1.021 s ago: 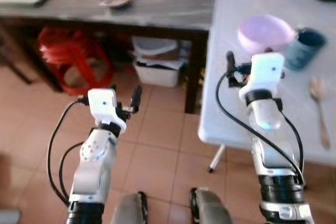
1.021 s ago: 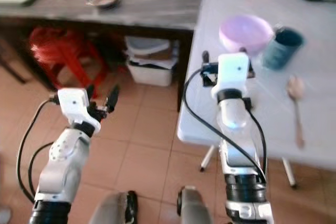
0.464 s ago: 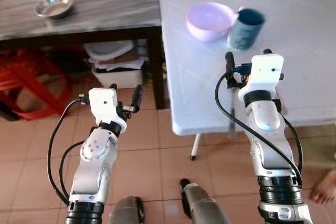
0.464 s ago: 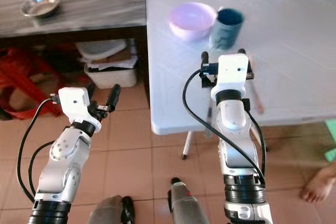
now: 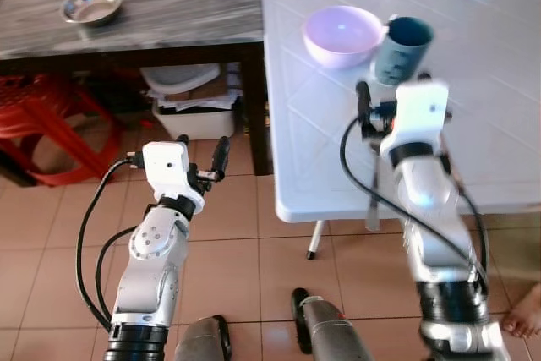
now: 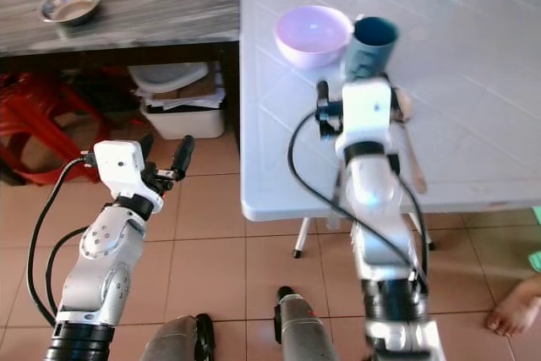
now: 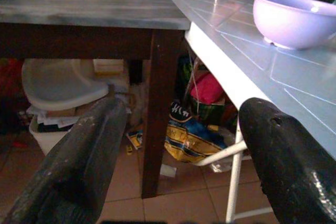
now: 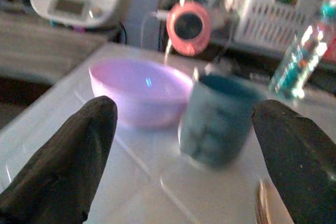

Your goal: Setting the table

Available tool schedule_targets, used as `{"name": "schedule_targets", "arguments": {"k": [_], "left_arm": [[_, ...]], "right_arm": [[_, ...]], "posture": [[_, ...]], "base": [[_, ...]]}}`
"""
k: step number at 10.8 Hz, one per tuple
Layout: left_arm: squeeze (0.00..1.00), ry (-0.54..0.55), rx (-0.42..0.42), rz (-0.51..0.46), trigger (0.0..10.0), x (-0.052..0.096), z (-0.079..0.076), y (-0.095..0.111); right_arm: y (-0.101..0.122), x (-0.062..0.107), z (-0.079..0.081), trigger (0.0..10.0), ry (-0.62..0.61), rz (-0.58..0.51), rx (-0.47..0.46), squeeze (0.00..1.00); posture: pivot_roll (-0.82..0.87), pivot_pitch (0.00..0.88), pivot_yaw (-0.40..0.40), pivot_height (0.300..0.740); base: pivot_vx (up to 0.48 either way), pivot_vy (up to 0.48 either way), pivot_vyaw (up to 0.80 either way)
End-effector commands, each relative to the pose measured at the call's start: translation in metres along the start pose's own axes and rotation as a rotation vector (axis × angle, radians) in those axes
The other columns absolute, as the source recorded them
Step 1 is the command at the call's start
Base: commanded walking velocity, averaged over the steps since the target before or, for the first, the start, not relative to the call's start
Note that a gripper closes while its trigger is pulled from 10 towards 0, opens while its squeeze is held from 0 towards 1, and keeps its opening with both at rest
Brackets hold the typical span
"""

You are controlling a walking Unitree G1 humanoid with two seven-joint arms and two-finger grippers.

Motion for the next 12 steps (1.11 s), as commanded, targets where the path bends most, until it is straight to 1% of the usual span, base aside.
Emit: {"name": "schedule_targets", "arguments": {"k": [1, 2, 3, 5, 7, 10, 11, 12], "left_arm": [[0.00, -0.006, -0.011, -0.005, 10.0, 0.002, 0.001, 0.002], [0.00, -0.017, -0.010, -0.008, 10.0, 0.004, -0.001, 0.002], [0.00, -0.014, -0.010, -0.008, 10.0, 0.005, 0.000, 0.002], [0.00, -0.015, -0.014, -0.012, 10.0, 0.005, 0.002, 0.004], [0.00, -0.025, -0.011, -0.016, 10.0, 0.005, 0.000, 0.004], [0.00, -0.028, -0.003, -0.017, 10.0, 0.004, -0.002, 0.004], [0.00, -0.026, -0.002, -0.016, 10.0, 0.004, -0.002, 0.003], [0.00, -0.022, -0.003, -0.014, 10.0, 0.004, -0.001, 0.003]], "right_arm": [[0.002, -0.003, 0.002, 10.0, 0.017, 0.000, 0.003, 0.00], [0.004, -0.006, 0.001, 10.0, 0.020, -0.005, 0.012, 0.00], [0.004, -0.005, 0.003, 10.0, 0.030, -0.012, 0.013, 0.00], [0.002, 0.002, 0.012, 10.0, 0.058, -0.006, -0.009, 0.00], [0.000, 0.008, 0.015, 10.0, 0.070, -0.003, -0.009, 0.00], [0.001, 0.010, 0.019, 10.0, 0.093, -0.009, -0.011, 0.00], [0.002, 0.011, 0.022, 10.0, 0.104, -0.014, -0.018, 0.00], [0.004, 0.012, 0.024, 10.0, 0.112, -0.022, -0.007, 0.00]], "posture": [[-0.04, 0.187, 0.067, 0.740], [-0.04, 0.191, 0.067, 0.740], [-0.03, 0.192, 0.068, 0.740], [-0.04, 0.196, 0.070, 0.740], [-0.04, 0.196, 0.070, 0.740], [-0.05, 0.195, 0.070, 0.740], [-0.05, 0.194, 0.069, 0.740], [-0.05, 0.194, 0.069, 0.740]], "base": [[0.000, 0.000, 0.00], [0.270, 0.000, 0.00], [0.266, 0.000, 0.00], [0.293, 0.000, 0.00], [0.345, 0.000, 0.00], [0.360, 0.000, 0.00], [0.412, 0.000, -0.78], [0.262, 0.000, 0.00]]}}
Point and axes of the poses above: a point about 5 cm out from each wrist's last joint towards the gripper, its own x axis pointing back from the gripper into the wrist, its own y axis along the axis of the wrist's last joint, z = x × y, the point moved 4 cm from there along -x, pointing out of the wrist towards the gripper, and after that the axes turned 11 degrees about -x, right-handed, at the moved point
